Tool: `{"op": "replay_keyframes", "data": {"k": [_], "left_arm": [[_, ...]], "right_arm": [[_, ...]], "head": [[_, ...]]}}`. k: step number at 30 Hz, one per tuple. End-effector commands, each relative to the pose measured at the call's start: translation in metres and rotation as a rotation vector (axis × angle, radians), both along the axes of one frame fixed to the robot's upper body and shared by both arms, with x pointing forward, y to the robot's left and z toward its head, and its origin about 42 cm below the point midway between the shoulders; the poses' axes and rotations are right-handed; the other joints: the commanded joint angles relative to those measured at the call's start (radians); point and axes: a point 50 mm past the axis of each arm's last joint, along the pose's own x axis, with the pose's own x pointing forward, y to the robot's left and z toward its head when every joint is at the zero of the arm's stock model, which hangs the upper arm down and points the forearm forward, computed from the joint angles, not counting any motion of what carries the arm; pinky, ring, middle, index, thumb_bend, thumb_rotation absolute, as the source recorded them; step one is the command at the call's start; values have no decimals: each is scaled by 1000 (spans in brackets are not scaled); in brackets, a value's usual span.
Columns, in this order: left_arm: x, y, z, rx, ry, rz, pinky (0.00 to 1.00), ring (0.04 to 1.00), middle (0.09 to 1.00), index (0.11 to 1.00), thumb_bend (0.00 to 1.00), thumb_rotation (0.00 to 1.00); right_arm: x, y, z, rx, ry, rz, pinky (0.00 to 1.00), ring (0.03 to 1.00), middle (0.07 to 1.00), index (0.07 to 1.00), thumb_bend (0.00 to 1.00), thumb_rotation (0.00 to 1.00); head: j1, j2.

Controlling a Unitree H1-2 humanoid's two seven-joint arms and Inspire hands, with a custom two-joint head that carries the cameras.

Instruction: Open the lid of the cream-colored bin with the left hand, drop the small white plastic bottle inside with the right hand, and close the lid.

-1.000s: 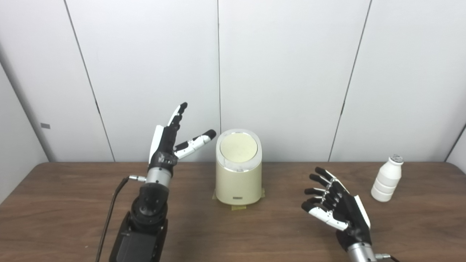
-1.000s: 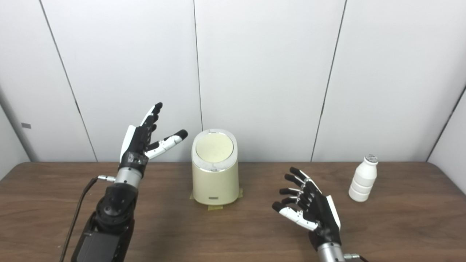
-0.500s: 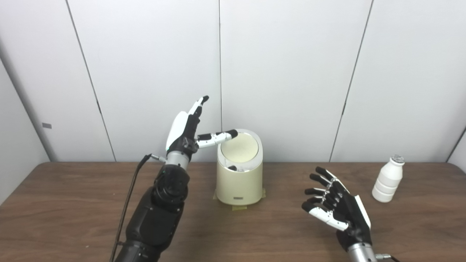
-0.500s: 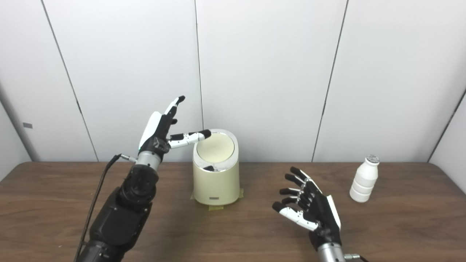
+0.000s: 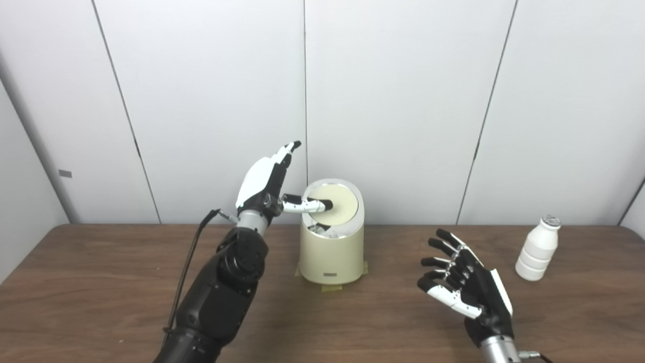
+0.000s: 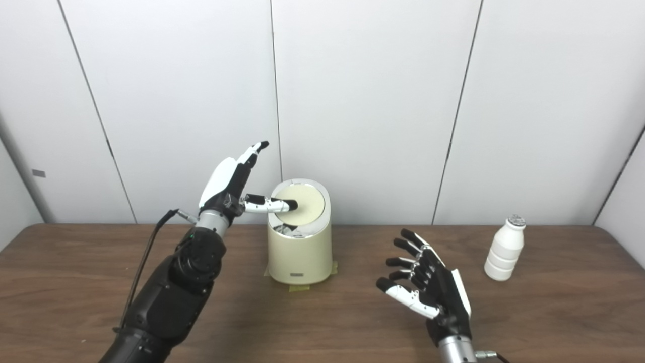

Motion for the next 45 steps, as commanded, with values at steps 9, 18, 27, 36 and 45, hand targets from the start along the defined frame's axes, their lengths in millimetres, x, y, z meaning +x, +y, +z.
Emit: {"op": "replay_keyframes", "data": {"k": [9,18,27,36,45], "left_arm": [[2,-1,33,102,-85,-7,1000,1000,1000,1000,1000,199],[0,-11,29,193,-80,9,1000,1000,1000,1000,1000,195],[-2,-29,31,400,-106,50,1000,1000,1000,1000,1000,180],[2,-35,32,689,-127,62,1000,1000,1000,1000,1000,142],[0,-29,25,872,-77,68,1000,1000,1000,1000,1000,97]], "right_arm": [[10,1,22,-1,-83,0,506,627,793,824,849,257],[10,3,23,-5,-86,-9,497,620,785,815,864,270],[8,6,25,2,-80,-1,500,626,788,815,845,251],[7,6,28,-4,-84,-4,514,631,790,813,835,245],[9,3,26,-9,-83,-16,519,638,786,812,859,266]], "head": [[3,4],[-2,11],[-4,15],[-6,19],[-5,22]]}}
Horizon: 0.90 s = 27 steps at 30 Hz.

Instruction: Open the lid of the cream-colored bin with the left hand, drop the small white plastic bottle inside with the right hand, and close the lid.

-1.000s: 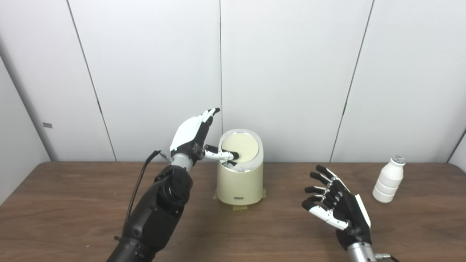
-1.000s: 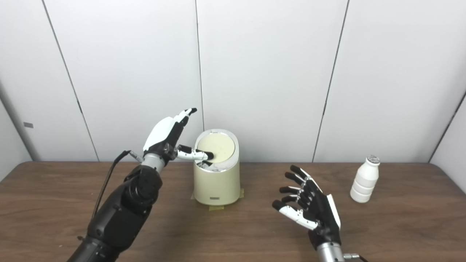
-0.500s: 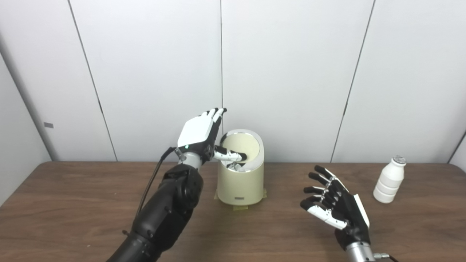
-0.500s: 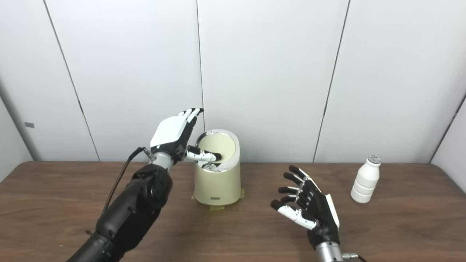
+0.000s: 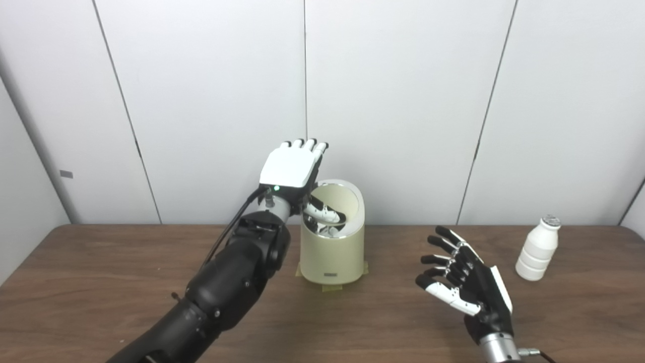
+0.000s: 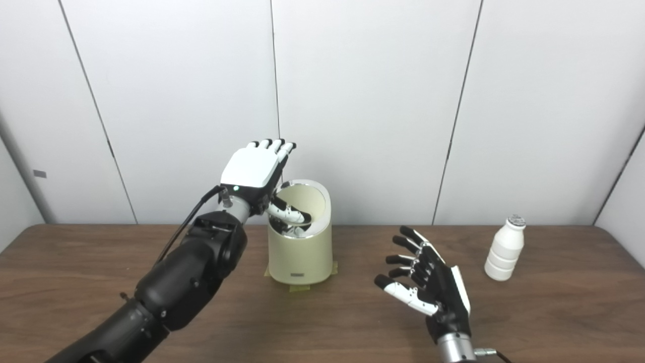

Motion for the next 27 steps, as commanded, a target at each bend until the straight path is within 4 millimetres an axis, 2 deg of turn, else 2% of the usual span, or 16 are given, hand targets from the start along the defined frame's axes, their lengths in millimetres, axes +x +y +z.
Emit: {"op": "replay_keyframes", "data": {"k": [1,5,10,12,16,17,18,19,22,24,27], "left_arm": [[3,12,-4,72,26,38,1000,1000,1000,1000,1000,97],[1,16,-1,39,3,40,1000,1000,1000,1000,1000,130],[-2,19,14,-155,-67,26,1000,1000,1000,1000,970,185],[-4,22,21,-246,-105,13,926,1000,1000,1000,930,211],[-13,33,32,-558,-179,-45,847,955,984,1000,869,216],[-15,36,34,-628,-190,-60,764,932,977,996,828,236],[-18,40,35,-691,-195,-73,724,919,975,993,802,248],[-21,45,35,-754,-202,-85,707,913,971,983,779,254],[-31,58,31,-917,-201,-107,664,840,886,913,765,249],[-41,67,23,-996,-183,-113,608,787,844,873,747,251],[-59,79,7,-1088,-145,-102,595,755,803,825,727,278]], "right_arm": [[9,0,21,6,-84,5,519,638,785,812,862,268],[9,0,21,11,-86,9,509,627,787,809,865,272],[9,-1,19,5,-85,9,501,622,790,813,848,256],[9,0,20,12,-83,10,500,623,788,809,852,254],[9,0,21,0,-83,8,508,622,786,812,847,261],[9,1,21,1,-82,6,506,619,787,811,848,261],[8,1,22,-1,-83,3,505,617,786,810,847,261],[8,1,22,-3,-86,6,504,615,784,809,845,261],[10,0,20,8,-83,10,498,611,788,810,827,240],[10,0,20,11,-79,9,497,610,789,810,834,244],[9,1,21,3,-80,7,491,607,788,809,830,241]], "head": [[2,1],[4,2],[5,1],[6,1],[7,0],[7,0],[7,0],[7,0],[10,2],[12,1],[12,1]]}}
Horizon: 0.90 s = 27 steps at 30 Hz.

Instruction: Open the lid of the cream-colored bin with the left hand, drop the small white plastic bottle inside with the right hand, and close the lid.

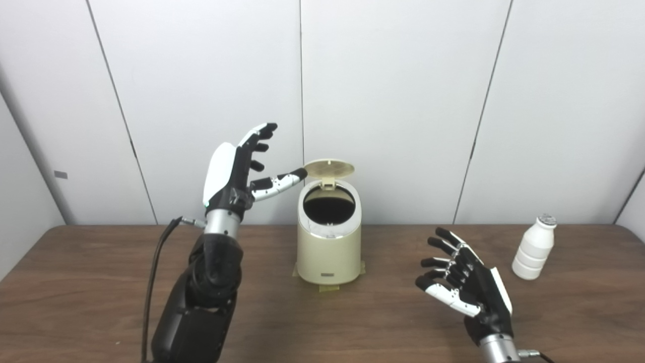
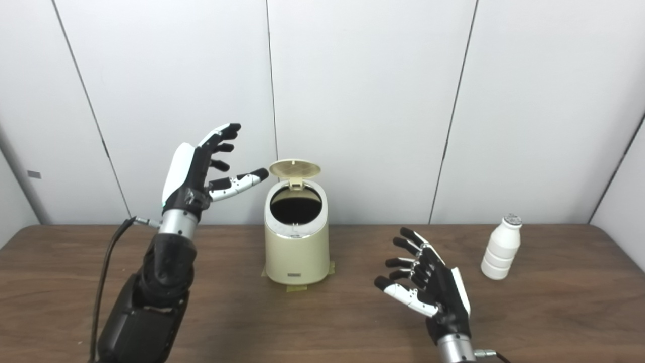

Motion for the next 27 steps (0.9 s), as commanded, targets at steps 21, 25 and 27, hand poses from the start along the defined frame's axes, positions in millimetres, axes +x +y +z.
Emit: {"op": "replay_keyframes", "data": {"k": [21,25,27], "left_arm": [[-88,46,-118,-408,132,-118,539,679,749,787,747,321],[-86,45,-122,-404,140,-132,530,667,739,774,749,293],[-85,47,-123,-401,143,-133,533,670,740,774,749,281]], "right_arm": [[8,0,22,-18,-86,24,503,609,789,817,834,262],[14,0,32,-47,-113,43,501,617,785,808,855,301],[19,-2,47,-56,-130,68,536,595,788,806,853,259]], "head": [[-29,-19],[-71,-33],[-89,-42]]}}
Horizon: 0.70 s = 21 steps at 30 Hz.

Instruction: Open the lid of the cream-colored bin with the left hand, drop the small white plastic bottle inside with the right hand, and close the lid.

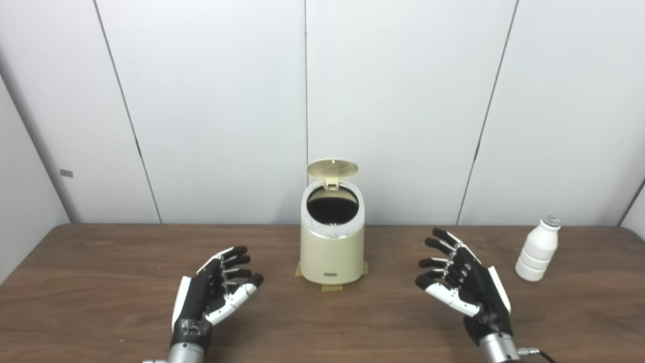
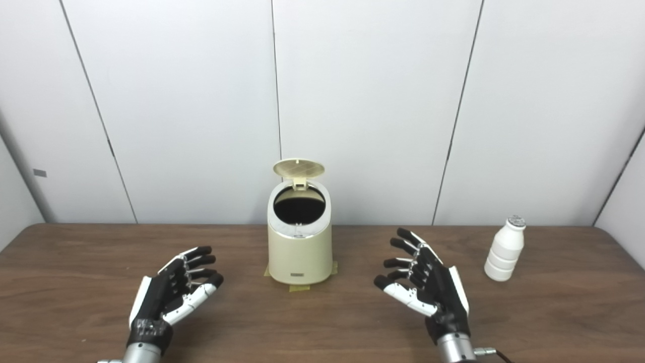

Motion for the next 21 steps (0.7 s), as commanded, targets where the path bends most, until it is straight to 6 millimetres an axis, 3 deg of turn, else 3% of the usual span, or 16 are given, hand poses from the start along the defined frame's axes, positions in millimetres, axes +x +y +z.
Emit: {"op": "replay_keyframes", "data": {"k": [1,3,8,12,17,21], "left_arm": [[12,-1,21,6,-94,-22,534,672,742,774,748,278],[13,3,21,21,-99,-18,538,678,745,776,730,270],[13,15,19,45,-90,-6,543,687,749,782,703,279],[16,25,18,61,-102,-14,545,691,753,793,647,249],[20,35,16,96,-100,-13,558,711,766,802,602,234],[23,39,15,92,-94,-18,575,728,779,806,580,217]], "right_arm": [[22,-5,53,-62,-151,45,558,593,789,802,851,242],[35,-16,78,-159,-218,45,576,629,784,790,828,253],[59,-41,165,-303,-363,-93,524,623,740,732,747,167],[75,-84,217,-439,-401,-196,564,642,726,721,815,225],[73,-116,268,-524,-406,-295,579,647,742,728,843,213],[63,-132,281,-552,-371,-346,599,691,757,749,817,167]], "head": [[-26,-9],[-54,-21],[-168,-56],[-248,-81],[-329,-109],[-350,-115]]}}
